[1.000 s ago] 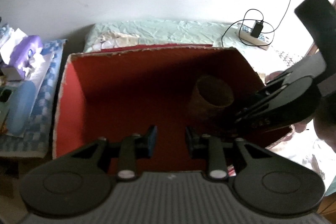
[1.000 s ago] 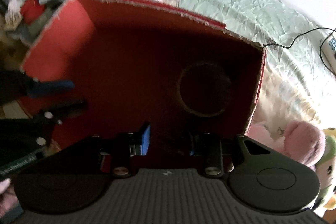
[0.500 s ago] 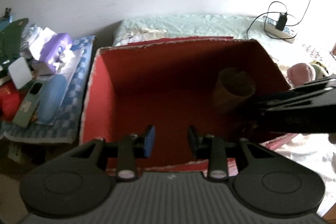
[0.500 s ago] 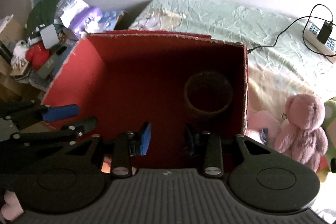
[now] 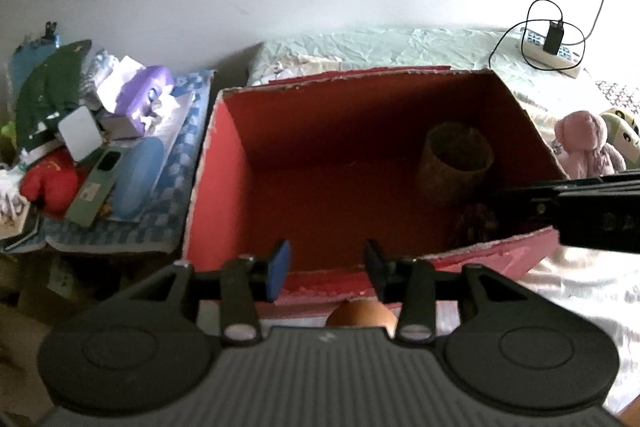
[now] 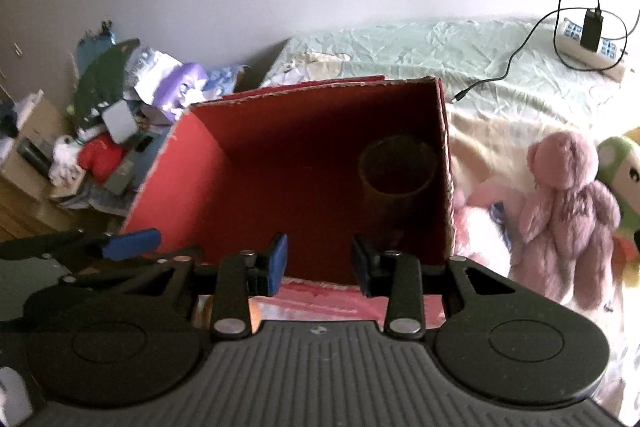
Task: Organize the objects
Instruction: 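Withdraw the right gripper from the red box, then reach the right gripper to the wooden doll and grasp its neck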
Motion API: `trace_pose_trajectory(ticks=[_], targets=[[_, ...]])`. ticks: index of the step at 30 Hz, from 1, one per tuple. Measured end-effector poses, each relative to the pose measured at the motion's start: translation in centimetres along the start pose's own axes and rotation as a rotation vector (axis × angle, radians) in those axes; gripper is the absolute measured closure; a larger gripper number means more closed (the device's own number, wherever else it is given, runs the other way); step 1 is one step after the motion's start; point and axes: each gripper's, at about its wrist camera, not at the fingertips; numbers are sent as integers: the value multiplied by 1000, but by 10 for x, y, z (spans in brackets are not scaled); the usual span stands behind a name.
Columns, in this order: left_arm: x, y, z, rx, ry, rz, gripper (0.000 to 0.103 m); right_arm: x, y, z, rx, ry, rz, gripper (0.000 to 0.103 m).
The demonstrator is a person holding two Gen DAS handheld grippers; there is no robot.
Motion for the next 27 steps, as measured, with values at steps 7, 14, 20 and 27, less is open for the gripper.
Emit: trace_pose_trajectory(ticks=[7, 14, 20, 27], targets=[[-7, 3, 13, 6, -30, 11, 55, -3, 14, 14, 16, -56, -8, 65], [-12, 12, 21, 25, -47, 39, 54, -10, 25, 24, 16, -74, -10, 65], [-7, 26, 28, 39, -83, 80, 51, -15, 34, 24, 47, -101, -19, 65], [-4, 47, 31, 75, -87, 132, 52, -21, 47, 13, 115, -143, -24, 65]])
Point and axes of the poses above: each gripper's, at about its wrist camera, not at the fingertips, and z roughly against the way its jaws point, x to its left, y to its underside, and after that the axes turned 14 degrees about -z, right-handed
